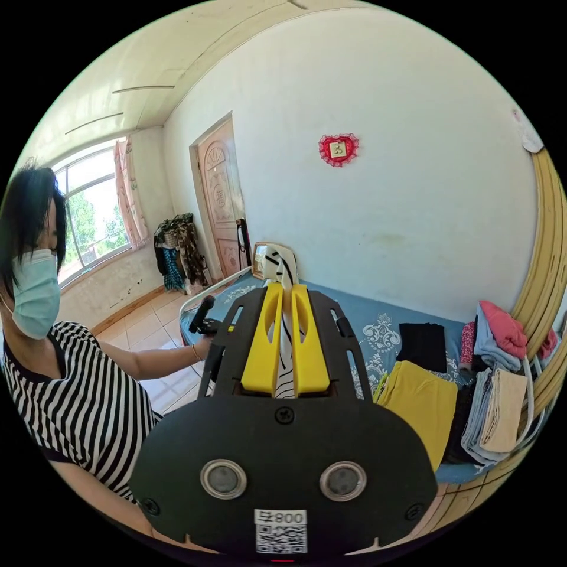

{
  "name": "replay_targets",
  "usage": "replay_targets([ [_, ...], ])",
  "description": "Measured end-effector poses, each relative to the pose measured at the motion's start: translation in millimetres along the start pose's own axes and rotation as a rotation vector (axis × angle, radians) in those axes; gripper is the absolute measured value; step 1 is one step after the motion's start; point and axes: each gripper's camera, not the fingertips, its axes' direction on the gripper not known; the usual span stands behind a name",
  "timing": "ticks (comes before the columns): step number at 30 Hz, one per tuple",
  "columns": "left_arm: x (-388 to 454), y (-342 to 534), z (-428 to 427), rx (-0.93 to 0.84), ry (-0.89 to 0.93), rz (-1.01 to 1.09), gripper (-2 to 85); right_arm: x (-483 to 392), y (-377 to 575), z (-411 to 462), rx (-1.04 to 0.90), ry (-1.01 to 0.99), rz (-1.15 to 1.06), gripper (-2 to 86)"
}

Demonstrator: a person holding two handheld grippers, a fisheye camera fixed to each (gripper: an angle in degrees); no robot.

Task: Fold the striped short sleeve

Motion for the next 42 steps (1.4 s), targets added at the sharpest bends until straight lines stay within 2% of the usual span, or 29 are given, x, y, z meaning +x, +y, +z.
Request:
replay_targets([
  [7,62,-51,-132,0.17,-0.09,0.053,1.2,15,31,-47,0.062,-0.01,0.073,2.3],
  [23,311,-123,-405,0.464,-0.343,0.29,1.0,-8,73,-148,0.212,-0.114,0.042,2.2],
  [34,456,-116,-580,0.65,-0.457,0.411,1.0,-52,78,-233,0.344,-0.333,-0.124,2.3],
  [42,527,-106,-682,0.758,-0.583,0.482,1.2,-87,56,-272,0.393,-0.349,-0.286,2.2],
])
